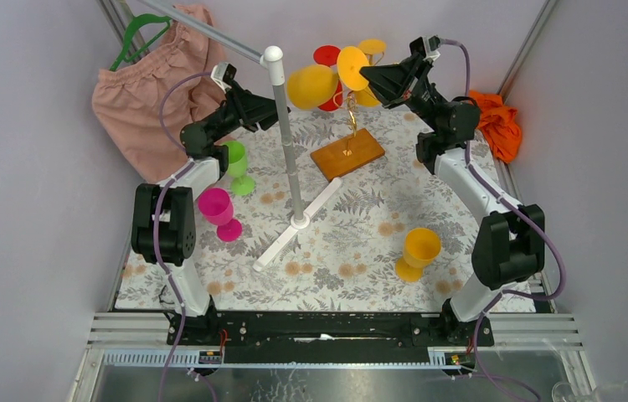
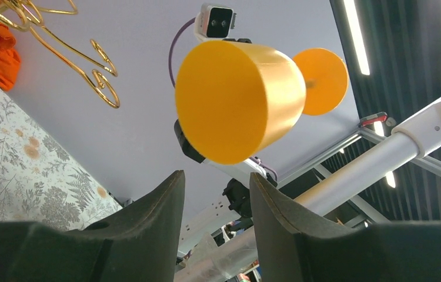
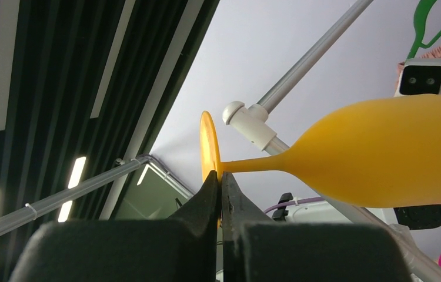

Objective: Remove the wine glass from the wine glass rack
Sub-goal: Place the wine glass at the center of the board.

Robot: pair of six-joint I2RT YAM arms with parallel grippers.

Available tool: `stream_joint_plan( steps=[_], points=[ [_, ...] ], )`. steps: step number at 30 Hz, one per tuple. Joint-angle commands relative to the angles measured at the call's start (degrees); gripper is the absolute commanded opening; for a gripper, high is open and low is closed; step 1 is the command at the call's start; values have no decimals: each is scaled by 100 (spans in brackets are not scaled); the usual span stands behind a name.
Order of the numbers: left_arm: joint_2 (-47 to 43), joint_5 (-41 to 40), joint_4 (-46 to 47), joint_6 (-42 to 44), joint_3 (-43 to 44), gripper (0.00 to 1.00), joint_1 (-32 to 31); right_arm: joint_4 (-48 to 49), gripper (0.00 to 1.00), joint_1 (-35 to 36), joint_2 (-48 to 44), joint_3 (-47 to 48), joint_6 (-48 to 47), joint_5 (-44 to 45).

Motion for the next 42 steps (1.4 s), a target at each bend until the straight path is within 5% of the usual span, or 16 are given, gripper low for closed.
stream_joint_plan(
  steps=[1, 16, 26, 31, 40, 42],
  points=[
    [-78, -96, 596, -51, 55, 52, -27, 270, 0, 74, 87, 220, -33, 65],
    [-268, -158, 596, -30, 14, 52, -28, 709, 0, 565, 550, 176, 318, 93],
    [-942, -185, 588, -132, -83, 43, -34, 2385, 0, 690, 1287, 160, 1388, 571],
    [-1128, -132, 588, -172, -147, 37, -31, 2385, 0, 830, 1502, 369, 1445, 467],
    [-1010, -117, 587, -322, -223, 0, -31, 2385, 0, 901, 1633, 359, 1528, 517],
    [-981, -123, 587, -351, -216, 0, -27, 2381, 0, 901, 1672, 368, 1561, 521]
  ],
)
